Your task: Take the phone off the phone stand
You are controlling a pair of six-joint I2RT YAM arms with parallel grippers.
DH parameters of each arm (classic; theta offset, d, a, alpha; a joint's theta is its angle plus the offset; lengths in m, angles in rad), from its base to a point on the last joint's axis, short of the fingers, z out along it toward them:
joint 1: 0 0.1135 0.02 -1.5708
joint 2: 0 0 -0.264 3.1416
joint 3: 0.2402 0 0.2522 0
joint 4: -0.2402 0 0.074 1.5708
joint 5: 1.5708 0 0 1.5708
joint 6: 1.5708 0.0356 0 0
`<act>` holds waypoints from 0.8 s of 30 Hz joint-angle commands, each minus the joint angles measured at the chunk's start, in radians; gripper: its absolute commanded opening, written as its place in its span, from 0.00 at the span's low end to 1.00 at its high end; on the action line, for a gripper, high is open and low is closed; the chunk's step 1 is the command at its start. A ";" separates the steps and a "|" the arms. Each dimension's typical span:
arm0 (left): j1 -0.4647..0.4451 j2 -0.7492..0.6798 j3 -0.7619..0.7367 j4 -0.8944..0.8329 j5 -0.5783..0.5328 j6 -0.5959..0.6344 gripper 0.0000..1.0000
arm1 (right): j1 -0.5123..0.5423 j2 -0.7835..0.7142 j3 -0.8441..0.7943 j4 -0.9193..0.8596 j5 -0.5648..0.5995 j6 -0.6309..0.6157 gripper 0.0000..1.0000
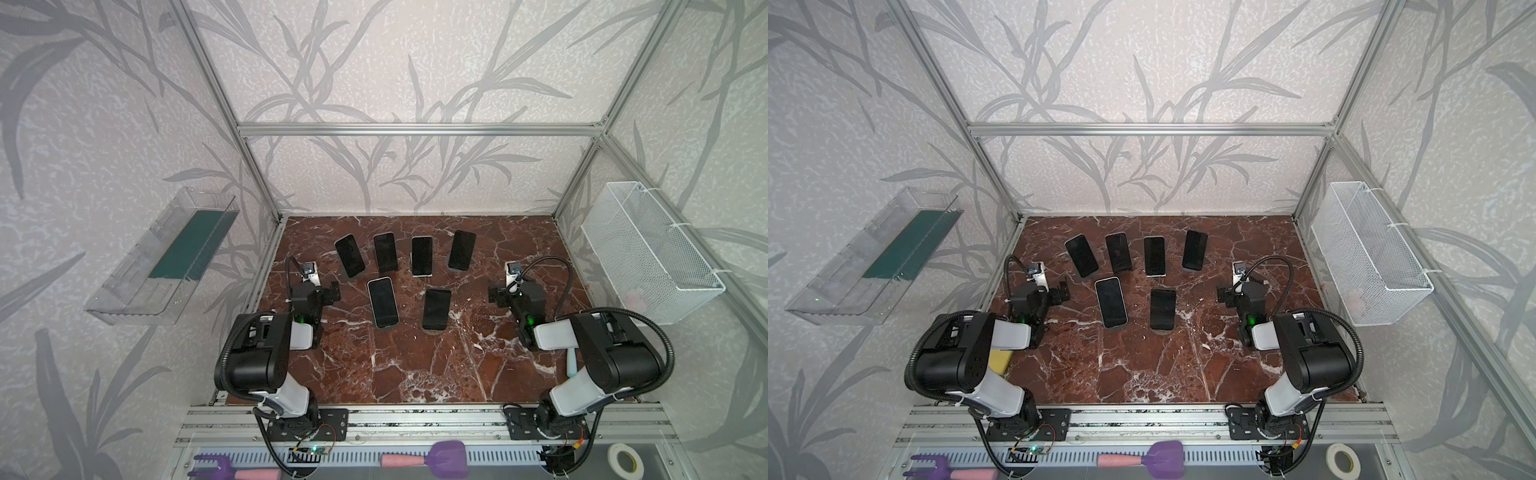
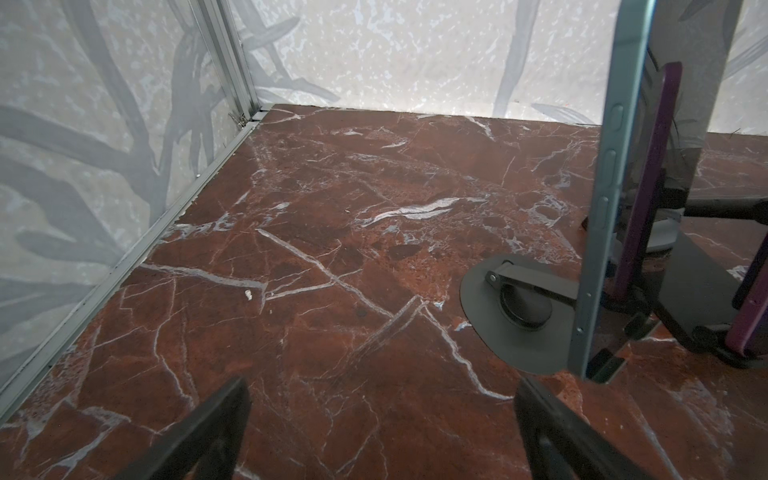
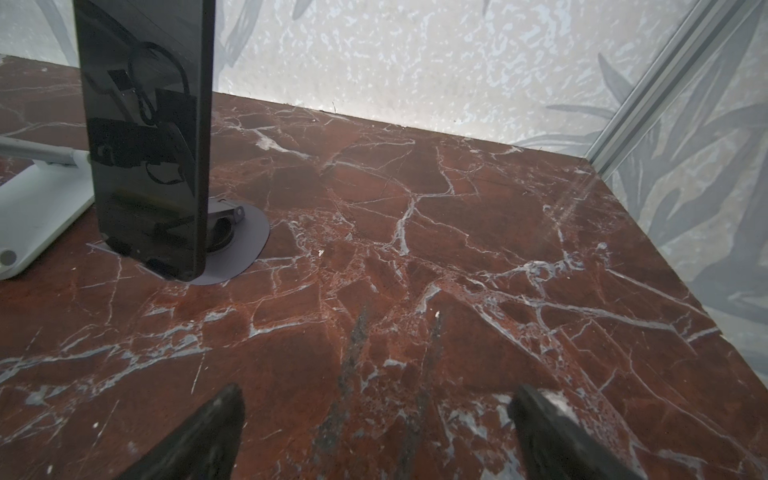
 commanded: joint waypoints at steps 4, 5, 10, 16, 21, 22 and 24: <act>0.003 -0.019 0.011 0.006 0.002 0.003 0.99 | -0.004 -0.009 0.011 0.011 0.018 0.017 0.99; 0.003 -0.021 0.011 0.007 0.000 0.002 0.99 | -0.004 -0.008 0.011 0.011 0.018 0.015 0.99; 0.003 -0.158 0.046 -0.178 0.011 0.002 0.99 | 0.002 -0.084 0.039 -0.107 0.059 0.017 0.99; 0.004 -0.412 0.108 -0.431 0.104 -0.015 0.99 | 0.025 -0.269 0.225 -0.525 0.185 0.059 0.99; 0.004 -0.595 0.217 -0.672 0.111 -0.071 0.99 | 0.072 -0.423 0.445 -0.921 0.260 0.154 0.99; 0.004 -0.609 0.257 -0.738 0.098 -0.111 0.99 | 0.076 -0.443 0.494 -1.005 0.240 0.183 0.99; 0.004 -0.605 0.395 -0.961 0.093 -0.168 0.99 | 0.072 -0.485 0.550 -1.126 0.236 0.340 0.99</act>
